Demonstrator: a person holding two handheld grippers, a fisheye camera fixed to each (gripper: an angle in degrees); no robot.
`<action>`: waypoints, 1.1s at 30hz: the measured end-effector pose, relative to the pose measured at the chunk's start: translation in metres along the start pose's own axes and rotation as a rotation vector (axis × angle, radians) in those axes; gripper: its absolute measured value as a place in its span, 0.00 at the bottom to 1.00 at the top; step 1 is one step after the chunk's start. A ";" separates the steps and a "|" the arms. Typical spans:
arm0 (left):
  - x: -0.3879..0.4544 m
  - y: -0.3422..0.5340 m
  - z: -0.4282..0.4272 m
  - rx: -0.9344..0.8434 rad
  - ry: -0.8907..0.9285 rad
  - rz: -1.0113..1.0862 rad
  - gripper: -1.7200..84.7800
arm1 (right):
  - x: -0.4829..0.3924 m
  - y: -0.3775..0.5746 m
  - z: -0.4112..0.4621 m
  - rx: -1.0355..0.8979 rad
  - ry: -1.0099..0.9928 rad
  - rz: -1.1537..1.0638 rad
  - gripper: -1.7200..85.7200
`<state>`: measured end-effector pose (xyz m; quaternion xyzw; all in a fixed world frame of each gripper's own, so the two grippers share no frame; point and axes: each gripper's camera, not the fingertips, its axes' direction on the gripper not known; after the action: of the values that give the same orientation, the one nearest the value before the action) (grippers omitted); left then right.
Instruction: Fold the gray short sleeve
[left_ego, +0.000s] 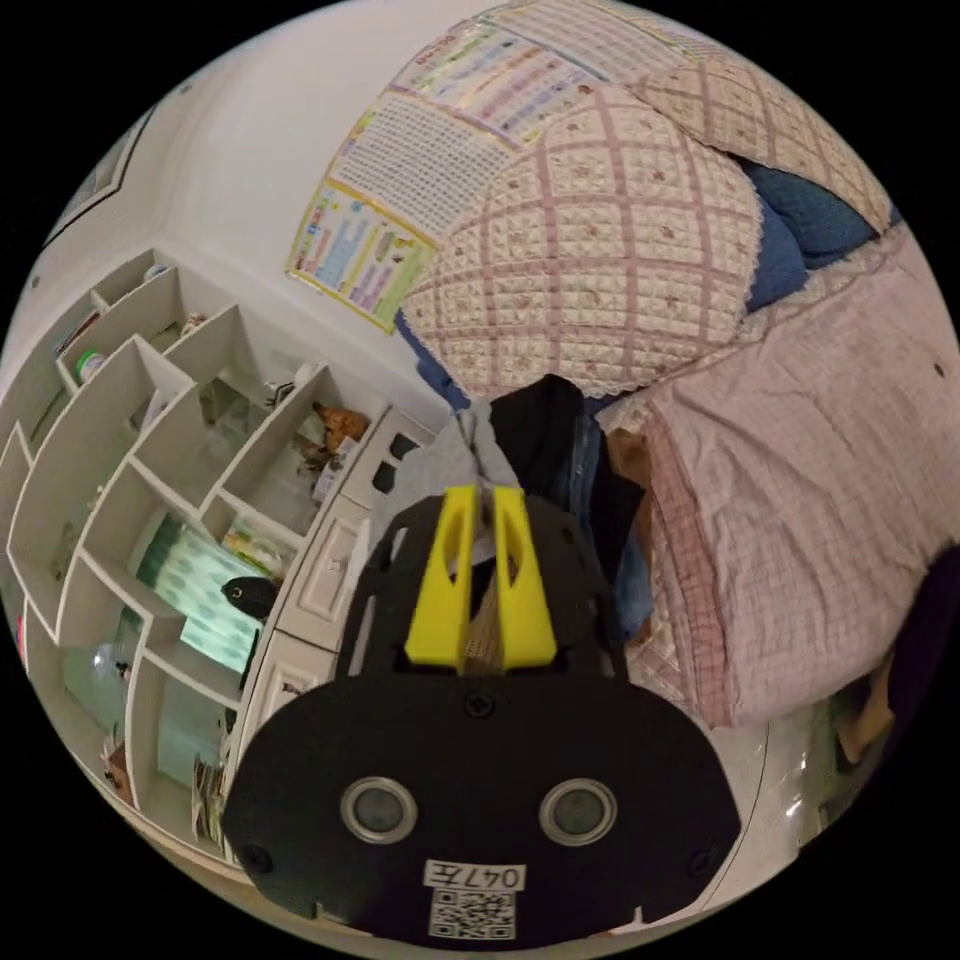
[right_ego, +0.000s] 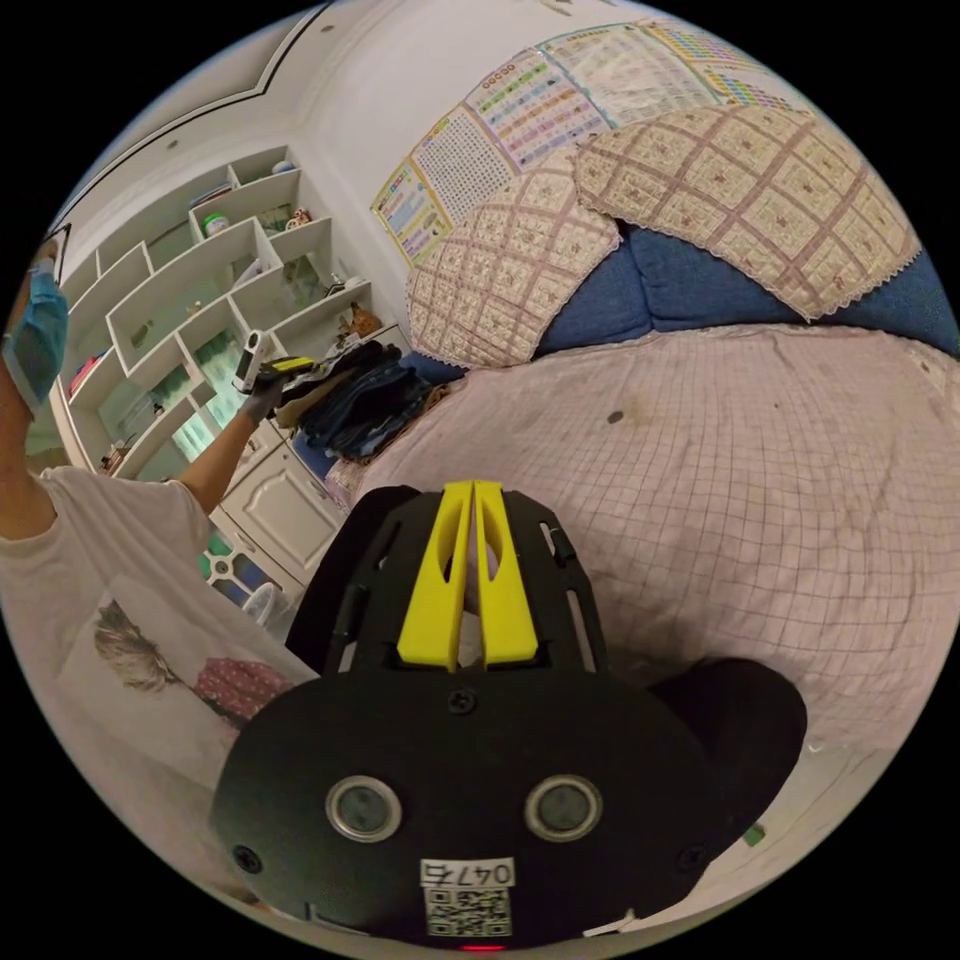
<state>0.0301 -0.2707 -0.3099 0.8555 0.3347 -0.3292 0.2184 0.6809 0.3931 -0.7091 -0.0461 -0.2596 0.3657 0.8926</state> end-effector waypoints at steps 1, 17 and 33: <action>-0.003 -0.002 0.003 -0.012 0.009 -0.004 0.03 | 0.001 0.002 0.000 0.002 -0.001 0.005 0.00; 0.021 0.011 0.050 -0.043 -0.012 0.091 0.06 | -0.030 -0.028 0.033 0.015 -0.118 -0.093 0.01; 0.002 0.000 -0.110 0.420 0.864 -0.294 0.02 | -0.107 -0.122 0.047 0.110 -0.332 -0.247 0.10</action>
<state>0.0769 -0.2049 -0.2356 0.8829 0.4382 -0.0324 -0.1657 0.6706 0.2266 -0.6818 0.0957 -0.3864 0.2695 0.8769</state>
